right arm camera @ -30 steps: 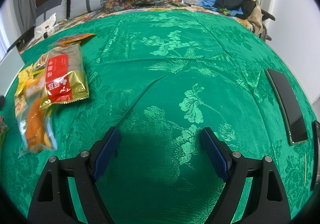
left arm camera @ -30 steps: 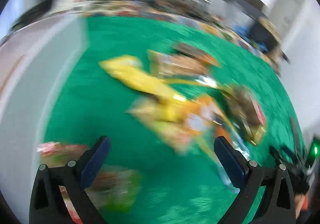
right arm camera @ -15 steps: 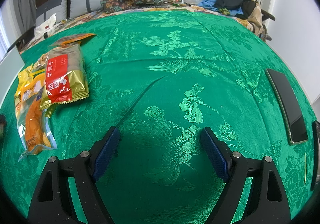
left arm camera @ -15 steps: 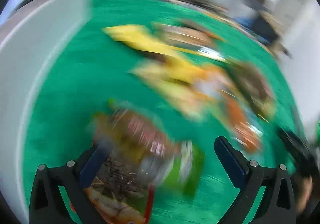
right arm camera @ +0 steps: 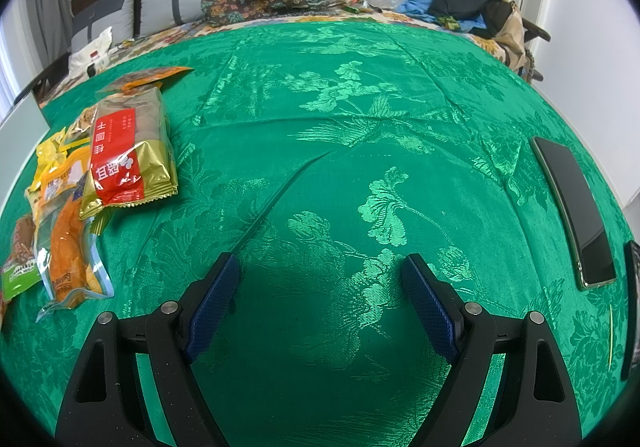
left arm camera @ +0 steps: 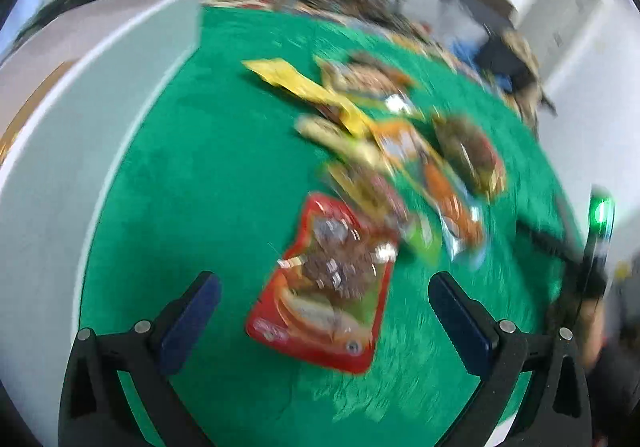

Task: Organize snacks
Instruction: 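Lower the open left tool over the red fish-print packet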

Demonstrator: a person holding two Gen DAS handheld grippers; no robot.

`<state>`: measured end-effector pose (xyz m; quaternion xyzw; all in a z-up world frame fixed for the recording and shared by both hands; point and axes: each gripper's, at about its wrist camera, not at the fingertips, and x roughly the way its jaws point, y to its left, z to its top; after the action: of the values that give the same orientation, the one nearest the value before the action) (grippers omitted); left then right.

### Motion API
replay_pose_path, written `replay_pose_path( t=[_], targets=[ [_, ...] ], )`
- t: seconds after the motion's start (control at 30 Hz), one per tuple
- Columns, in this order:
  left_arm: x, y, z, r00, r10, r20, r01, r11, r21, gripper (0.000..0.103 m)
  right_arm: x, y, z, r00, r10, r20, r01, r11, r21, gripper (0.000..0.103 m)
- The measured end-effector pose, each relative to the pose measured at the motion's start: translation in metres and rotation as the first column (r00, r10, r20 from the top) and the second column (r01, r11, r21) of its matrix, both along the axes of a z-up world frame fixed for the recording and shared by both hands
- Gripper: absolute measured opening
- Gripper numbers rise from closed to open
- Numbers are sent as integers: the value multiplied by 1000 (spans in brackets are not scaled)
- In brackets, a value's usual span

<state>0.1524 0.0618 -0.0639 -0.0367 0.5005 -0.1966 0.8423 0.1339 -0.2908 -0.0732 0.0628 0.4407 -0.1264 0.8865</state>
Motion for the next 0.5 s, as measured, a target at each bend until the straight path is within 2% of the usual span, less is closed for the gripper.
replay_pose_path(
  t=[0.1,0.13,0.17,0.3,0.43,0.5],
  targets=[
    [5,-23,-9,990,-139,9,138,986,95,102,0,0,0,1000,0,0,0,1000,-1,87],
    [7,-30,-12,987,-158,8,156,980,122,103,0,0,0,1000,0,0,0,1000,0,87],
    [13,-34,-17,987,-163,0,161,975,150,103,0,0,0,1000,0,0,0,1000,0,87],
    [32,-30,-36,985,-145,-89,156,979,132,102,0,0,0,1000,0,0,0,1000,0,87],
    [29,-31,-40,991,-130,-29,133,972,191,103,0,0,0,1000,0,0,0,1000,0,87],
    [22,-40,-45,988,-152,18,142,954,266,103,0,0,0,1000,0,0,0,1000,0,87]
  ],
)
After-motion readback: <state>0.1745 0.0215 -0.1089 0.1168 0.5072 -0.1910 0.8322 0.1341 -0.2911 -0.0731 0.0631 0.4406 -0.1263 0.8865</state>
